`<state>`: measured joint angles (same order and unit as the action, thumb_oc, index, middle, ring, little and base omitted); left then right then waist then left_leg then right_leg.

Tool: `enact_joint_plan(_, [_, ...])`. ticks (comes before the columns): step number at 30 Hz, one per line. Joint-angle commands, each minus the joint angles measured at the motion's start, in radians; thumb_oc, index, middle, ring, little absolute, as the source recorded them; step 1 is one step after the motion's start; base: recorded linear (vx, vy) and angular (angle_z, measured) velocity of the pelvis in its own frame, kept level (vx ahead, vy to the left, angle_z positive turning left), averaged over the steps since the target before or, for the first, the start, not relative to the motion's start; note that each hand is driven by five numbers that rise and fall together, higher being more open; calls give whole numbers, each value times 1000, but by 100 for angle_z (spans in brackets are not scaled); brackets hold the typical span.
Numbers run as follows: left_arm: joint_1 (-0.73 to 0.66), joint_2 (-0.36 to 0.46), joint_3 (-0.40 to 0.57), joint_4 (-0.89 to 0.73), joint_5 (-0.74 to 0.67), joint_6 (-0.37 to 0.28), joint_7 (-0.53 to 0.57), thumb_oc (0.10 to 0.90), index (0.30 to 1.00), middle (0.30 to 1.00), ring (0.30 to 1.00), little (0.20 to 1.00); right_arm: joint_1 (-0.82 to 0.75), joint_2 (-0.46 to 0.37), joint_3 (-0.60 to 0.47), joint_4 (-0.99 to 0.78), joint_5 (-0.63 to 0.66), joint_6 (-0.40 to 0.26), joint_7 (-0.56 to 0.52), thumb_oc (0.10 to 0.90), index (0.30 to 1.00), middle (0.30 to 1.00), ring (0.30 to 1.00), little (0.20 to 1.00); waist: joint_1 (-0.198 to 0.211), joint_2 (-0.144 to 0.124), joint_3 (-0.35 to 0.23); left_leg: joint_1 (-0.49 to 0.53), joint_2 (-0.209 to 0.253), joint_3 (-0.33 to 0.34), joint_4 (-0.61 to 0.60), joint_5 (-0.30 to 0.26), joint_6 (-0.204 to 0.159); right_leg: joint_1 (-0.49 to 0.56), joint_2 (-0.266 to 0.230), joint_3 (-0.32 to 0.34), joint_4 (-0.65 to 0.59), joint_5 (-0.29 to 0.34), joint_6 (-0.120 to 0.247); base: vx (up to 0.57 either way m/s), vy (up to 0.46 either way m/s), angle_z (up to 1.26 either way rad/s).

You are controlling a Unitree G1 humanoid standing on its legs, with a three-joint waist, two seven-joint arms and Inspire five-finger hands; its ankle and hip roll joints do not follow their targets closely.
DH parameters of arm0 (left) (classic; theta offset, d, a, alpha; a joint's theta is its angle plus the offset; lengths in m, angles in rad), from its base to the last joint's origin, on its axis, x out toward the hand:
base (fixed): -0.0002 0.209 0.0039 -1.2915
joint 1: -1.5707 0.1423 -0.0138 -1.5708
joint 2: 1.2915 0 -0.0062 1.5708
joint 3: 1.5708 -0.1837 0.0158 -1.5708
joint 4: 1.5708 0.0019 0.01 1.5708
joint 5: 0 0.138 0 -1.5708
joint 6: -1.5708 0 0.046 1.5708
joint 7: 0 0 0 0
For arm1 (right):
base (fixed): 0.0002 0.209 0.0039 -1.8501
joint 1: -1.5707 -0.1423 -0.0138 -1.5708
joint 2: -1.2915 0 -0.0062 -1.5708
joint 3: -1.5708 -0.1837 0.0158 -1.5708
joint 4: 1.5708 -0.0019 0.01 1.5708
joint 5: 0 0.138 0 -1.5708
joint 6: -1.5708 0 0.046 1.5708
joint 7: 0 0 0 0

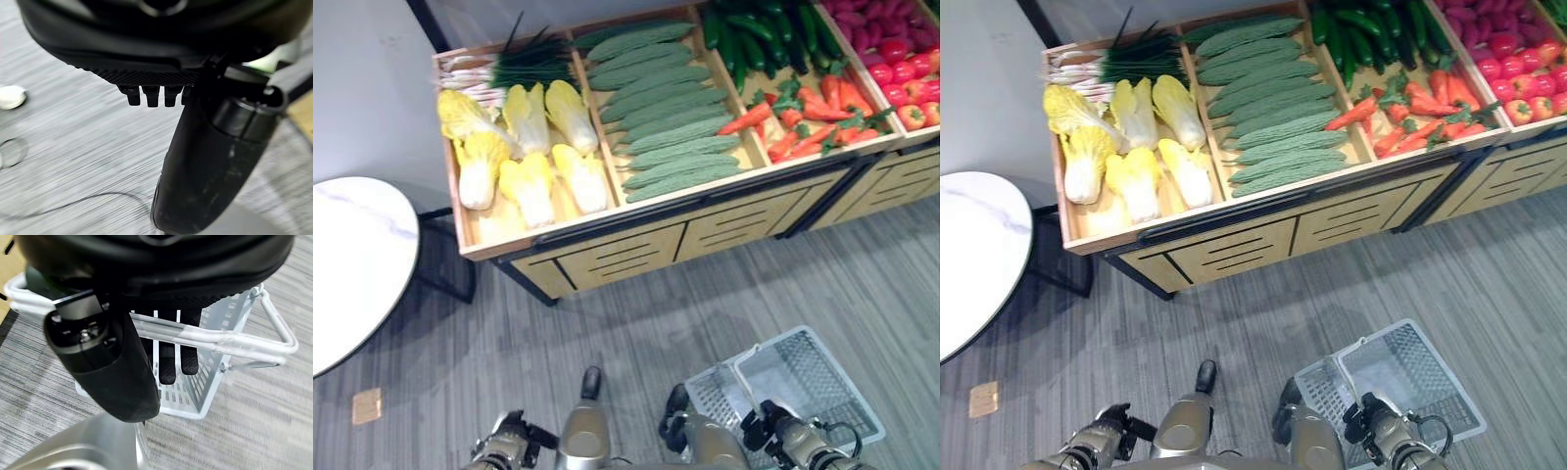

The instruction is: Get the vegetables into the basket

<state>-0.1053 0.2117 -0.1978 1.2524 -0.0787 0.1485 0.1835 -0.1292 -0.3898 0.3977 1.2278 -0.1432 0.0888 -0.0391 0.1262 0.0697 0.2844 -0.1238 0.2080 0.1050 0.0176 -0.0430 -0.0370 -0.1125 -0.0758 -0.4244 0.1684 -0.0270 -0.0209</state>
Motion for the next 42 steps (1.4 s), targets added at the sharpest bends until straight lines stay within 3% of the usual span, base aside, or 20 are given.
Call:
enact_joint_plan(1, [-36,19,10,-5,16,-2,-3,900,1000,1000,1000,1000,0,-23,-12,-17,-3,-9,9,400,300,300,300,300,-20,-33,-4,12,20,34,-43,280,-130,77,-75,44,-16,-36,121,-50,24,81])
enact_joint_plan(3, [-33,12,10,-6,21,-2,-4,900,1000,1000,1000,1000,1,-27,-17,-20,-4,-8,6,400,300,300,300,300,-35,-32,-11,42,40,83,-30,273,-135,79,-96,3,-23,-26,119,-113,33,65])
enact_joint_plan(5, [-33,6,8,-9,34,1,-12,900,1000,1000,1000,1000,17,-24,-28,-14,-4,-8,6,400,300,300,300,300,-61,-33,-28,99,66,179,-15,263,-147,73,-112,-69,-37,-18,116,-159,24,74])
enact_joint_plan(6, [-32,6,8,-9,34,1,-12,900,1000,1000,1000,1000,18,-24,-28,-14,-4,-8,6,400,300,300,300,300,-62,-33,-28,100,66,179,-16,263,-147,74,-112,-69,-37,-18,116,-118,15,76])
enact_joint_plan(8, [-33,1,0,-8,60,8,-25,900,1000,1000,1000,1000,40,-22,-46,3,-8,-4,9,400,300,300,300,300,-89,-29,-49,138,66,267,-41,243,-163,83,-127,-121,-37,-23,130,-1,12,96])
enact_joint_plan(10, [-26,0,1,-4,75,11,-31,900,1000,1000,1000,1000,55,-15,-52,13,-12,-1,9,400,300,300,300,300,-93,-21,-63,145,57,297,-76,229,-161,86,-131,-141,-29,-23,137,27,62,106])
enact_joint_plan(14, [-25,4,-5,-8,90,11,-35,900,1000,1000,1000,1000,58,-7,-57,21,-13,-2,5,400,300,300,300,300,-96,-27,-69,133,53,304,-85,232,-157,93,-152,-164,-35,10,149,19,99,62])
enact_joint_plan(21, [4,24,15,18,121,16,-39,900,1000,1000,1000,1000,52,18,-56,11,2,-5,2,400,300,300,300,300,-89,-70,-97,166,12,326,-87,166,-129,89,-169,-110,-83,75,180,17,118,-1])
enact_joint_plan(28, [9,32,33,29,117,16,-33,900,1000,1000,1000,1000,52,31,-54,10,2,-1,5,400,300,300,300,300,-91,-96,-121,190,-26,337,-91,128,-106,90,-180,-74,-103,109,194,14,80,-22])
enact_joint_plan(35, [7,42,55,-10,84,8,2,900,1000,1000,1000,1000,57,35,-59,25,-1,0,-2,400,300,300,300,300,-80,-99,-139,200,-49,331,-93,110,-100,95,-190,-68,-124,134,207,0,52,-7])
enact_joint_plan(38, [15,54,55,-119,67,-8,28,900,1000,1000,1000,1000,55,26,-68,27,-9,1,-8,400,300,300,300,300,-72,-96,-140,191,-56,338,-86,129,-89,97,-203,-91,-123,147,196,-79,30,-1])
enact_joint_plan(39, [36,76,60,-281,53,-31,39,900,1000,1000,1000,1000,55,17,-83,16,-10,0,-12,400,300,300,300,300,-65,-90,-139,191,-58,327,-83,129,-89,103,-209,-98,-118,144,196,0,0,0])
enact_joint_plan(40, [40,77,61,-287,53,-28,39,900,1000,1000,1000,1000,56,17,-82,15,-10,1,-12,400,300,300,300,300,-66,-91,-139,191,-58,326,-83,129,-89,104,-209,-99,-118,144,197,-19,17,3])
enact_joint_plan(42, [99,117,98,-537,24,-58,31,900,1000,1000,1000,1000,62,2,-113,-15,-10,-2,-12,400,300,300,300,300,-54,-86,-135,191,-58,314,-80,131,-90,113,-213,-106,-116,142,198,-18,-5,8])
